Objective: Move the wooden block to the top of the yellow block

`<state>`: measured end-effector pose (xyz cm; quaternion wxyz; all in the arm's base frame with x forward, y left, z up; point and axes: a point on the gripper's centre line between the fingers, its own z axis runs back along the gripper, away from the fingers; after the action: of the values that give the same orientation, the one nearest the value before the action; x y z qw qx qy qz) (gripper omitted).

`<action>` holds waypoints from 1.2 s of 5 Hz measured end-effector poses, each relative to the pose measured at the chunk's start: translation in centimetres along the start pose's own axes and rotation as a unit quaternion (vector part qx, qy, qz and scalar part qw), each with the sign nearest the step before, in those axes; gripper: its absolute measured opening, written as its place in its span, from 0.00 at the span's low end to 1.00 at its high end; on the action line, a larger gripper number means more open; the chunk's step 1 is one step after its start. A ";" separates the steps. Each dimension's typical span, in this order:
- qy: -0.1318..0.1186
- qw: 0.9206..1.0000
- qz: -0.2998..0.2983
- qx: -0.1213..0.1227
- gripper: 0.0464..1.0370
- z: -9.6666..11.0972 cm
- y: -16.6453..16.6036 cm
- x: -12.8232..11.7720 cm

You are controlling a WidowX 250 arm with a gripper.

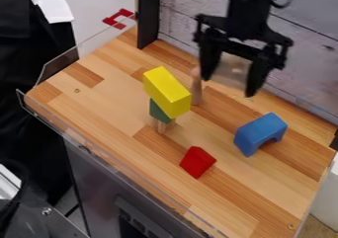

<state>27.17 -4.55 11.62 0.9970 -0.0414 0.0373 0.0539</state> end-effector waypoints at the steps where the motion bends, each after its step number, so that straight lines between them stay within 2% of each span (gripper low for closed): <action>1: -0.003 0.999 0.048 -0.013 0.79 1.5 2.5 -2.3; 2: 0.005 0.996 0.083 -0.012 0.79 1.8 4.2 -4.2; 3: 0.014 0.994 0.110 -0.013 0.79 0.7 5.6 -4.4; 4: 0.035 0.993 0.113 -0.011 0.79 -1.1 6.1 -3.7; 5: 0.037 0.993 0.109 -0.011 0.79 -1.6 5.9 -1.8; 6: 0.027 0.994 0.109 -0.012 0.79 -1.3 5.5 -1.3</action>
<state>25.20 0.70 10.01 0.9832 -0.0506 0.0682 0.1614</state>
